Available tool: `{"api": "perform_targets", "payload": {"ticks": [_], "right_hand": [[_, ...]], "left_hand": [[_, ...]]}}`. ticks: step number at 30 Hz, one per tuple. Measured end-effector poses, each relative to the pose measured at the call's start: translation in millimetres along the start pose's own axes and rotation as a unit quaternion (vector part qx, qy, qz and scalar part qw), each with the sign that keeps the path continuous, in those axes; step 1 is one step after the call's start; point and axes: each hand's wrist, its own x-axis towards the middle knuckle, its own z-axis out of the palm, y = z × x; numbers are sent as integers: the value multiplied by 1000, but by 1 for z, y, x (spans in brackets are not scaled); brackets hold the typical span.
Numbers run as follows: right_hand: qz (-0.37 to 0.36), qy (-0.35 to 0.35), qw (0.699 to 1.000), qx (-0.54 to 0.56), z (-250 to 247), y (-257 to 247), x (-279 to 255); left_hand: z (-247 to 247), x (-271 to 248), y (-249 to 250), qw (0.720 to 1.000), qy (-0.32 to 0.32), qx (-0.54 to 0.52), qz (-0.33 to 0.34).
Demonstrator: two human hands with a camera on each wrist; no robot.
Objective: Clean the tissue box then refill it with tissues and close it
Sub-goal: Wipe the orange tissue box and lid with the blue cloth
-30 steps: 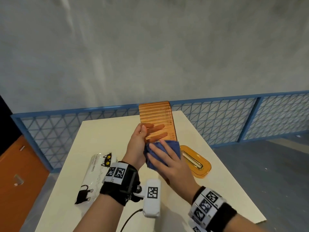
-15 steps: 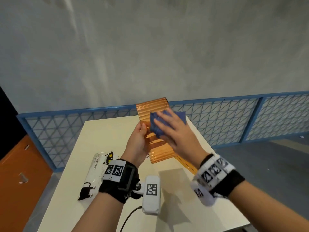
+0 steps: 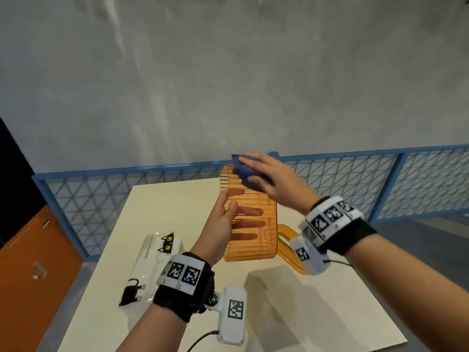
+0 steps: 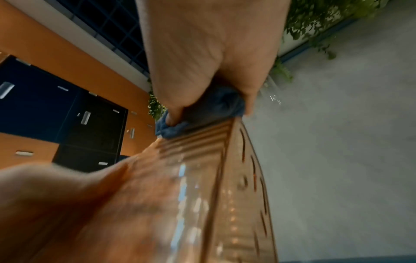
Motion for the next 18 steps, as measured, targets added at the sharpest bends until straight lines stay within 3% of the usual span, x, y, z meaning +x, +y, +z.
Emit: {"api": "perform_targets", "payload": {"ticks": [6,10,14,18], "right_hand": [[136,-63,975,165,-30,9,21],[155,-20,958,240,-25,3,9],[103,8,975,199,-9,-8,-7],[4,-29,998,49,6,-34,-38]], "left_hand": [[1,-13,-5,996,-42,83,16],[-2,-14,3,995,-97,6,14],[-6,-3,13,973,-136,-181,-38],[-11,-6,20,944,-93,-313,-36]]}}
